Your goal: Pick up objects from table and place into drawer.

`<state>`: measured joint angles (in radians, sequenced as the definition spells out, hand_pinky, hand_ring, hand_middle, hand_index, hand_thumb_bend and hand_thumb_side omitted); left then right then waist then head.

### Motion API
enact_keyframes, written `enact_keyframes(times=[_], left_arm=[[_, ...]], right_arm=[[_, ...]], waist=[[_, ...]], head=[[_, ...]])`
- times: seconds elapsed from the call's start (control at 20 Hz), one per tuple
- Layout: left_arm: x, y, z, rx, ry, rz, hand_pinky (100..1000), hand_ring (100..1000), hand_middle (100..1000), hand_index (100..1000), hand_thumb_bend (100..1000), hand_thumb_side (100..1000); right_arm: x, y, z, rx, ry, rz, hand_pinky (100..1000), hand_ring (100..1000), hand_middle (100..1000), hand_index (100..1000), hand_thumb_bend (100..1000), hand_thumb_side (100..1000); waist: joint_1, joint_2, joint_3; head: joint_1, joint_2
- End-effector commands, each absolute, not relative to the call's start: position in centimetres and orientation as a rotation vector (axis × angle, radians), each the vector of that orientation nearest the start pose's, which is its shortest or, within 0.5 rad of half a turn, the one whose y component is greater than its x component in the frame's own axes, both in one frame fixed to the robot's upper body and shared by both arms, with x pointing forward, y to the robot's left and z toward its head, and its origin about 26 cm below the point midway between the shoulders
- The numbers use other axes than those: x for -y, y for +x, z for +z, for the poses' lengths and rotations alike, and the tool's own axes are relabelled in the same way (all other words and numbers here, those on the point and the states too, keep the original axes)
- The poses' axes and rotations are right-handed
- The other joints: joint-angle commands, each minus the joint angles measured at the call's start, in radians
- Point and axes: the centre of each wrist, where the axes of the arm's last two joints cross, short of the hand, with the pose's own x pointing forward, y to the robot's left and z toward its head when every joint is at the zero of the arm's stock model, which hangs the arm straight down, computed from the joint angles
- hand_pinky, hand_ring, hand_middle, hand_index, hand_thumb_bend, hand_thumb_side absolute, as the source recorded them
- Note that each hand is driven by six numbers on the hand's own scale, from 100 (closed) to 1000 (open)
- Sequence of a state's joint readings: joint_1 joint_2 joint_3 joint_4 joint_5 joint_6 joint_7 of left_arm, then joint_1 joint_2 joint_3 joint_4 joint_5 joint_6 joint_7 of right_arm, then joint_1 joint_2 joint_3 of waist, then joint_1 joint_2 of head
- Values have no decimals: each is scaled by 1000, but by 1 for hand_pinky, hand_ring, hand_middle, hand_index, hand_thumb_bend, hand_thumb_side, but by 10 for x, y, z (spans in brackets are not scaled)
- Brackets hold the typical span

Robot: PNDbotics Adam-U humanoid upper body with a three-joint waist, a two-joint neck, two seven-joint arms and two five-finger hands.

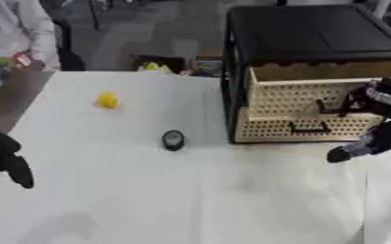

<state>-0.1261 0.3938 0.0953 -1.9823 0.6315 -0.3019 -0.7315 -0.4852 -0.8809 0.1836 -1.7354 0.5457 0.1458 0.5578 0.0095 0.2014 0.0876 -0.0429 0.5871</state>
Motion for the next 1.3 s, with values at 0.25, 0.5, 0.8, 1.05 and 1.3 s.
enact_keyframes(times=[0.25,0.5,0.8,1.05,1.3], left_arm=[[-313,279,174,2346,-665,-822,509,557,715,776,100,915],[-313,279,174,2351,-664,-817,509,557,715,775,100,911],[-314,279,175,2353,-663,-812,509,557,715,775,100,909],[-315,279,175,2351,-660,-809,509,557,715,775,100,908],[-315,278,175,2349,-657,-804,509,557,715,775,100,908]], right_arm=[[327,329,260,1316,-891,1512,100,100,100,640,1000,691],[329,325,257,1303,-882,1511,100,100,100,634,1000,694],[329,320,256,1305,-878,1513,100,100,100,632,1000,692],[328,315,256,1315,-869,1517,100,100,100,630,1000,689],[326,311,254,1325,-847,1520,100,100,100,627,1000,680]], waist=[[-1,-12,-5],[-2,-13,-7],[-3,-16,-12],[-5,-19,-16],[-6,-21,-20]], head=[[5,-9],[8,-9],[11,-6],[16,-3],[21,-2]])
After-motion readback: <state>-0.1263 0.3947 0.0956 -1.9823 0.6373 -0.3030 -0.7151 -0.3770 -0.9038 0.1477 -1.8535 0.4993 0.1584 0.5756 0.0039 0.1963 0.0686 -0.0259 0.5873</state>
